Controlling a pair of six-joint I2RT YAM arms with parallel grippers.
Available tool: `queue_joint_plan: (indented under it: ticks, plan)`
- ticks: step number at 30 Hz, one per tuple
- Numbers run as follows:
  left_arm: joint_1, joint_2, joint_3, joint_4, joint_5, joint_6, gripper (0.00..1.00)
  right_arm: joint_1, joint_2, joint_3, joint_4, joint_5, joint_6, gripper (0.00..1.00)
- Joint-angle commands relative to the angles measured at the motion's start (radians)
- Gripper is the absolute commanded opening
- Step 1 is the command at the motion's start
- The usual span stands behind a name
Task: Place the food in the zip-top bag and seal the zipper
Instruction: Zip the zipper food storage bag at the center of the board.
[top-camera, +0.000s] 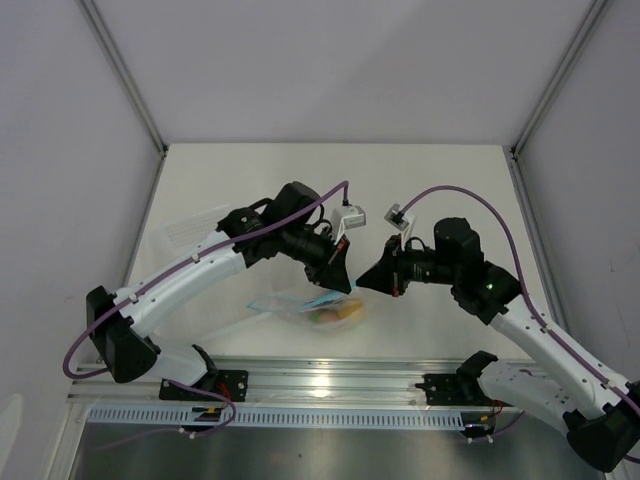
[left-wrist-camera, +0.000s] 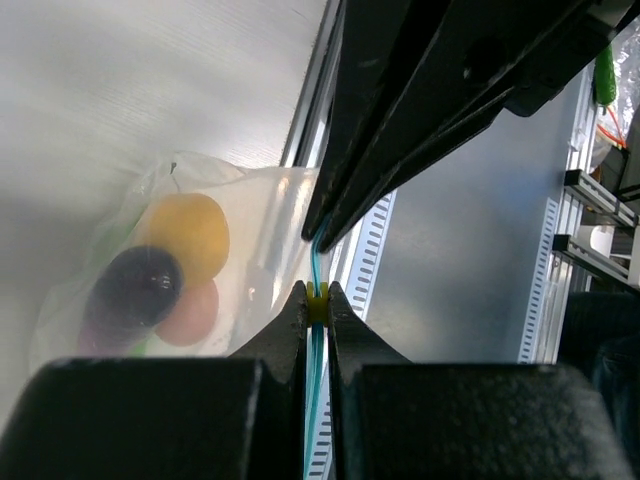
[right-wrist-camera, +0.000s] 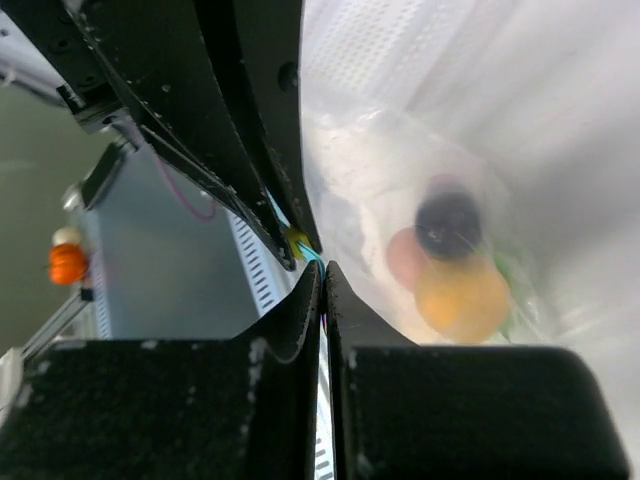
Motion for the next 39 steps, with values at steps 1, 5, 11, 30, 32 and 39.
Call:
queue_joint_plan:
  ticks: [1,5,11,30,32,39]
  plan:
    - [0.008,-0.022,0.035,-0.041,-0.001,-0.015,0.01,-0.007,-0.043,0.004,-0.054,0.232,-0.056,0.00]
    - [0.013,-0.033,0.039,-0.063,-0.015,-0.019,0.00,-0.008,-0.075,-0.003,-0.070,0.296,-0.065,0.00]
    - [0.019,-0.046,0.035,-0.102,-0.055,-0.018,0.01,-0.010,-0.098,-0.007,-0.103,0.383,-0.072,0.00]
    - [0.020,-0.214,-0.037,-0.202,-0.297,-0.076,0.01,-0.056,-0.120,0.030,-0.176,0.547,-0.092,0.00]
    - [0.020,-0.237,-0.050,-0.210,-0.330,-0.084,0.02,-0.056,-0.123,0.030,-0.179,0.561,-0.089,0.00]
    - [0.020,-0.289,-0.103,-0.218,-0.342,-0.094,0.01,-0.065,-0.136,0.039,-0.190,0.516,-0.092,0.00]
